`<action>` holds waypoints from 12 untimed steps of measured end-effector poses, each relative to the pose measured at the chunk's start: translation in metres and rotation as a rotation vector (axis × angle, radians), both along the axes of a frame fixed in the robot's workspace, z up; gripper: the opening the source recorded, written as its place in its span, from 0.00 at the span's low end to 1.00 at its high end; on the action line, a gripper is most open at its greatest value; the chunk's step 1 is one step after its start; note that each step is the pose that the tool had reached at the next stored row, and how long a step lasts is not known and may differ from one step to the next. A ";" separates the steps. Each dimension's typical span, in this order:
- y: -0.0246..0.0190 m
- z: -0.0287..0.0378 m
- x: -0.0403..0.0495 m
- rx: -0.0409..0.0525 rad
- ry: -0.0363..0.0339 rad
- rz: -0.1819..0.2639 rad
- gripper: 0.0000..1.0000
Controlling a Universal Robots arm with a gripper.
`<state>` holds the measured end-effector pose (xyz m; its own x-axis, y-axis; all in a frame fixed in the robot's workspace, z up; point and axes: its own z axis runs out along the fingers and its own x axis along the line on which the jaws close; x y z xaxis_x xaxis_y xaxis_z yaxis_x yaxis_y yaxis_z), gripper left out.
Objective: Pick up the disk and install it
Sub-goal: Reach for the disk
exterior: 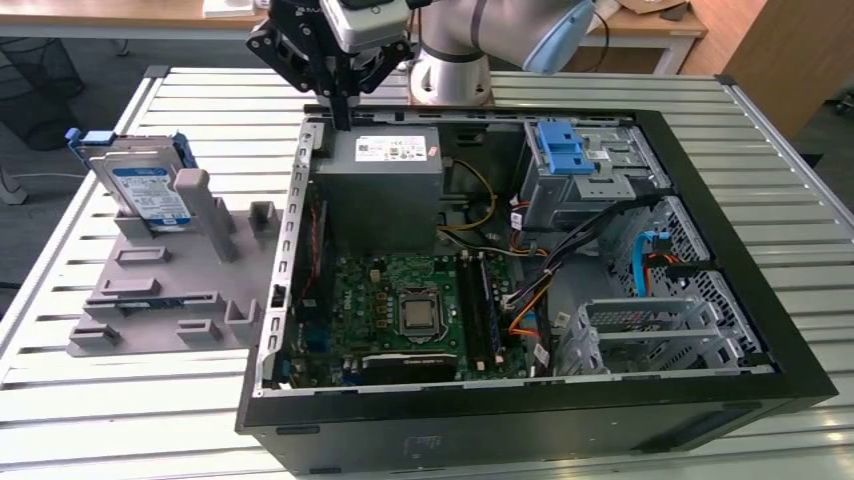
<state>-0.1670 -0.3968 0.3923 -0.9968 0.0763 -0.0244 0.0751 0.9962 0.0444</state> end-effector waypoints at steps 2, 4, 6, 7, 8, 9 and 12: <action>0.0000 0.0000 -0.0001 -0.0001 0.0000 0.000 0.11; 0.0000 -0.0001 -0.0006 0.0001 -0.0001 0.000 0.11; 0.0001 -0.0001 -0.0012 0.0000 0.0000 0.000 0.11; 0.0002 -0.0001 -0.0016 0.0000 0.0000 0.000 0.11; 0.0003 -0.0001 -0.0020 0.0000 0.0000 0.000 0.11; 0.0003 -0.0001 -0.0024 0.0000 0.0000 0.000 0.11; 0.0004 -0.0002 -0.0043 0.0000 0.0000 0.000 0.11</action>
<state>-0.1713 -0.3964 0.3921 -0.9968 0.0763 -0.0245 0.0752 0.9962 0.0444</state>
